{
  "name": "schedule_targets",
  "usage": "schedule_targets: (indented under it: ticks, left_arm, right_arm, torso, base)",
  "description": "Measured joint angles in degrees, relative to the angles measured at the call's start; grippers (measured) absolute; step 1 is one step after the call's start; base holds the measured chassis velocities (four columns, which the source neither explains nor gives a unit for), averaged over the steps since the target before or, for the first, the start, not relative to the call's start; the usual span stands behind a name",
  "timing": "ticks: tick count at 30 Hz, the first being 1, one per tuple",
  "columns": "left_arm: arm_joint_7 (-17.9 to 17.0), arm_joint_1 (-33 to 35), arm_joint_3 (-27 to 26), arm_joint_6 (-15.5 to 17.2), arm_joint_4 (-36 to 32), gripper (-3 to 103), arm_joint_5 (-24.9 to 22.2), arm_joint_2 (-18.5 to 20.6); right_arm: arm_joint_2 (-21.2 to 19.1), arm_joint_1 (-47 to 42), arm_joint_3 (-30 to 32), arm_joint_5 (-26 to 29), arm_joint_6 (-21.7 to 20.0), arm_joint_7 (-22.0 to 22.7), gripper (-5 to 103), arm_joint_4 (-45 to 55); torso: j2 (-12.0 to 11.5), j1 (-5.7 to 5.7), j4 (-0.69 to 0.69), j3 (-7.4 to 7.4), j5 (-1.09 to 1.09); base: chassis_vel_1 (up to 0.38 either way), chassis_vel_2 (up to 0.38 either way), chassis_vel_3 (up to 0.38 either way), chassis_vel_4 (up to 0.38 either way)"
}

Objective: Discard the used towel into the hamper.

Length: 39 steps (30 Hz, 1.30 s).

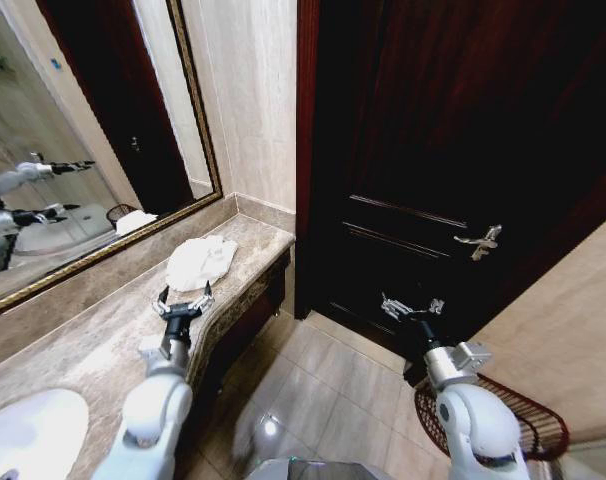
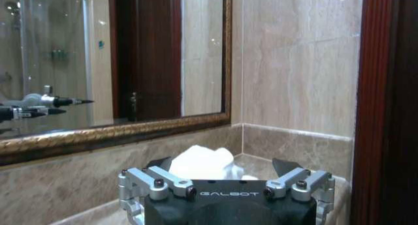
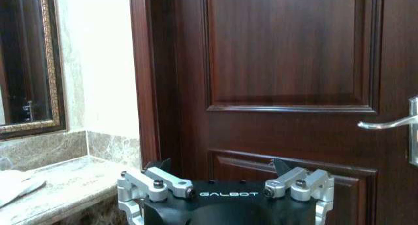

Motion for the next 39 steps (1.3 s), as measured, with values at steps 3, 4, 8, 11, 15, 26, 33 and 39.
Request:
schedule_targets:
  ticks: [3,4,8,11,15,26,33,39]
  left_arm:
    - [-0.34,-3.06,-0.31,3.32,1.78,100,-2.84,2.53]
    - [-0.55,-3.68,-0.31,4.14,2.23,100,-3.34,3.0]
    - [-2.79,-8.57,0.48,9.23,6.3,100,-7.01,6.21]
    - [-3.46,-11.88,1.73,11.56,8.84,100,-10.45,9.1]
    - [-3.99,-17.38,3.38,13.12,13.36,100,-13.53,13.09]
    - [-4.37,-29.14,10.05,16.88,24.34,100,-16.84,15.46]
    - [-5.08,-32.97,12.93,17.51,30.18,100,-17.14,15.13]
    - [-4.27,-35.67,14.44,17.12,34.83,100,-17.49,17.01]
  right_arm:
    - [-0.12,-0.18,0.3,0.07,0.1,0.04,100,0.0]
    - [-0.19,-0.18,0.39,0.07,0.1,0.09,100,0.0]
    - [-0.93,0.02,1.01,0.15,-0.02,1.12,100,0.0]
    - [-1.13,0.05,1.2,0.08,-0.04,1.4,100,-0.09]
    - [-1.54,-0.1,1.21,0.0,0.09,1.55,100,-0.23]
    - [-2.4,0.21,2.25,0.35,0.7,3.05,100,-0.81]
    - [-2.46,0.36,2.75,0.4,1.38,3.4,100,-1.81]
    - [-2.6,0.53,3.34,0.76,1.71,4.24,100,-2.56]
  torso:
    - [0.0,0.0,0.0,0.0,0.01]
    - [0.0,0.0,0.0,0.0,0.0]
    - [-0.01,0.01,0.01,0.01,0.0]
    - [0.0,0.01,0.0,0.0,-0.01]
    - [-0.01,0.01,0.01,0.01,-0.01]
    - [-0.01,0.01,0.0,0.01,0.01]
    - [-0.01,0.01,0.0,0.0,0.0]
    - [-0.01,0.01,0.01,0.0,0.01]
  base:
    - [0.0,0.0,0.0,0.0]
    - [0.0,0.0,0.0,0.0]
    - [0.0,0.0,0.0,0.0]
    - [0.0,0.0,0.0,0.0]
    - [0.0,0.0,0.0,0.0]
    - [0.0,0.0,0.0,0.0]
    - [0.0,0.0,0.0,0.0]
    - [0.0,0.0,0.0,0.0]
